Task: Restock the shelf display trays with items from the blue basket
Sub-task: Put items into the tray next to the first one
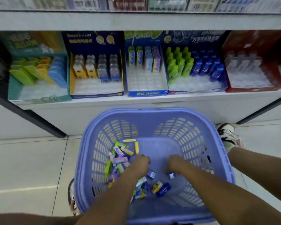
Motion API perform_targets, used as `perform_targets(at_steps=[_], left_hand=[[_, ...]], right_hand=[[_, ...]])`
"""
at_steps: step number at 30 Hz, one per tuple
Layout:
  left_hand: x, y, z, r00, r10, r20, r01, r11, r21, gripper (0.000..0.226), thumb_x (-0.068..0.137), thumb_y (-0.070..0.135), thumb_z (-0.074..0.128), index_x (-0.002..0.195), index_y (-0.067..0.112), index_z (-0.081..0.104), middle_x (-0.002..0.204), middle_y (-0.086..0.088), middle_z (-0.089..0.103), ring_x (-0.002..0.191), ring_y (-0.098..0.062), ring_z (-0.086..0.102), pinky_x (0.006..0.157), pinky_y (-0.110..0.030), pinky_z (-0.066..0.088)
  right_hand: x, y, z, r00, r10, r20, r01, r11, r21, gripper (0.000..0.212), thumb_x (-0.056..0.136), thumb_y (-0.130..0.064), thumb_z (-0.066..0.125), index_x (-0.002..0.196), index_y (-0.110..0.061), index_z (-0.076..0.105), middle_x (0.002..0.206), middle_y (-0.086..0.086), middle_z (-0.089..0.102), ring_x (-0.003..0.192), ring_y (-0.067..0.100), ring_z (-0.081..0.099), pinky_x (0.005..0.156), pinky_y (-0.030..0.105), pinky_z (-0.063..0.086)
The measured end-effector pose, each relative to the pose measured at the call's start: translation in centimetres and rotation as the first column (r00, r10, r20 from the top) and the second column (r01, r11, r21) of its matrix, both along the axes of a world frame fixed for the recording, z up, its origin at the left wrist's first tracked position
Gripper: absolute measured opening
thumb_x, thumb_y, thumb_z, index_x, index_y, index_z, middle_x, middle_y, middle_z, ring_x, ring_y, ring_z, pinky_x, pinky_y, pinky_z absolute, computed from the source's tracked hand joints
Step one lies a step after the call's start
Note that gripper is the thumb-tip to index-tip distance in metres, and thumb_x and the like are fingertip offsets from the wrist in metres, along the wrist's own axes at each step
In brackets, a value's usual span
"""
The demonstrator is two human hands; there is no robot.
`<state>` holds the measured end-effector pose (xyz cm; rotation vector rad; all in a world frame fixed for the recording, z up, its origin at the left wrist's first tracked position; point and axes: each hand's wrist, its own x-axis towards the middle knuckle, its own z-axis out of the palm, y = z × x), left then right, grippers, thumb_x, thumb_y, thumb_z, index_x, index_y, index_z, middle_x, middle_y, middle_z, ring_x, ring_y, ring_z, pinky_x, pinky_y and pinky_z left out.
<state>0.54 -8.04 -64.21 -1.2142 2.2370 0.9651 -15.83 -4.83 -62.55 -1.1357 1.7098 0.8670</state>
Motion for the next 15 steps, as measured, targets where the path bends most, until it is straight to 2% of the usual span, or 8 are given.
perform_targets(at_steps=[4,6,9,11,12,13,14,15], left_hand=[[0.5,1.3,-1.3,0.995,-0.058,0.076,0.057,0.998,0.012,0.048,0.08,0.02,0.069,0.122,0.005,0.049,0.124,-0.018,0.048,0.112,-0.035,0.051,0.092,-0.04,0.041],[0.6,1.3,-1.4,0.995,-0.037,0.089,0.035,0.999,0.016,0.05,0.08,0.019,0.07,0.121,0.004,0.048,0.124,-0.018,0.047,0.111,-0.036,0.052,0.092,-0.042,0.042],[0.4,1.3,-1.4,0.997,0.013,0.071,-0.015,0.999,0.037,0.041,0.083,0.016,0.065,0.118,0.003,0.049,0.122,-0.019,0.048,0.109,-0.037,0.052,0.089,-0.043,0.042],[0.5,1.6,-1.5,0.999,0.03,0.038,-0.031,0.999,0.034,0.025,0.086,0.014,0.061,0.109,0.005,0.053,0.113,-0.015,0.052,0.1,-0.028,0.057,0.084,-0.035,0.046],[0.6,1.7,-1.6,0.998,0.05,0.026,-0.051,0.998,0.043,0.01,0.089,0.013,0.058,0.098,0.01,0.055,0.106,-0.011,0.056,0.088,-0.018,0.06,0.077,-0.026,0.049],[0.7,1.7,-1.4,0.999,0.039,-0.003,-0.039,0.999,0.027,0.004,0.091,0.012,0.055,0.088,0.014,0.054,0.101,-0.011,0.058,0.077,-0.01,0.059,0.069,-0.017,0.049],[0.7,1.6,-1.2,1.0,0.028,-0.007,-0.027,0.999,0.021,0.007,0.092,0.01,0.056,0.085,0.013,0.053,0.102,-0.015,0.06,0.076,-0.012,0.059,0.07,-0.017,0.049],[0.6,1.4,-1.0,0.999,0.036,-0.029,-0.034,0.999,0.037,0.006,0.09,0.009,0.06,0.09,0.008,0.053,0.107,-0.021,0.059,0.084,-0.02,0.059,0.079,-0.025,0.049]], right_hand=[[0.9,0.0,-1.6,0.995,0.031,-0.098,-0.028,0.999,0.033,0.053,0.093,-0.033,0.054,0.139,-0.009,0.041,0.145,0.013,0.04,0.132,0.026,0.04,0.107,0.032,0.033],[1.3,-0.1,-1.7,0.996,0.016,-0.086,-0.021,0.998,-0.056,0.047,0.091,-0.027,0.056,0.133,-0.007,0.049,0.136,0.014,0.049,0.125,0.028,0.048,0.1,0.032,0.039],[1.1,-0.7,-0.8,0.999,0.027,-0.034,-0.03,0.995,-0.092,0.046,0.092,-0.031,0.054,0.129,-0.004,0.051,0.134,0.016,0.049,0.119,0.029,0.05,0.1,0.033,0.038],[0.6,-1.3,-0.2,0.999,-0.049,0.005,0.049,0.989,-0.137,0.031,0.088,-0.034,0.06,0.099,-0.005,0.064,0.104,0.015,0.062,0.084,0.023,0.058,0.085,0.032,0.045],[0.4,-1.5,0.4,0.997,-0.064,0.03,0.068,0.986,-0.155,0.027,0.086,-0.034,0.063,0.079,-0.008,0.061,0.083,0.013,0.061,0.068,0.02,0.053,0.078,0.032,0.046],[0.2,-1.8,1.1,0.994,-0.092,0.051,0.099,0.982,-0.163,0.033,0.085,-0.036,0.064,0.066,-0.011,0.054,0.07,0.009,0.054,0.061,0.018,0.048,0.076,0.032,0.046],[0.0,-2.1,1.9,0.992,-0.106,0.072,0.118,0.976,-0.184,0.041,0.085,-0.038,0.065,0.059,-0.012,0.047,0.063,0.008,0.049,0.06,0.019,0.046,0.077,0.033,0.046],[-0.2,-2.4,2.8,0.991,-0.105,0.085,0.121,0.969,-0.217,0.046,0.085,-0.041,0.064,0.055,-0.013,0.044,0.061,0.008,0.048,0.062,0.02,0.047,0.077,0.032,0.045]])
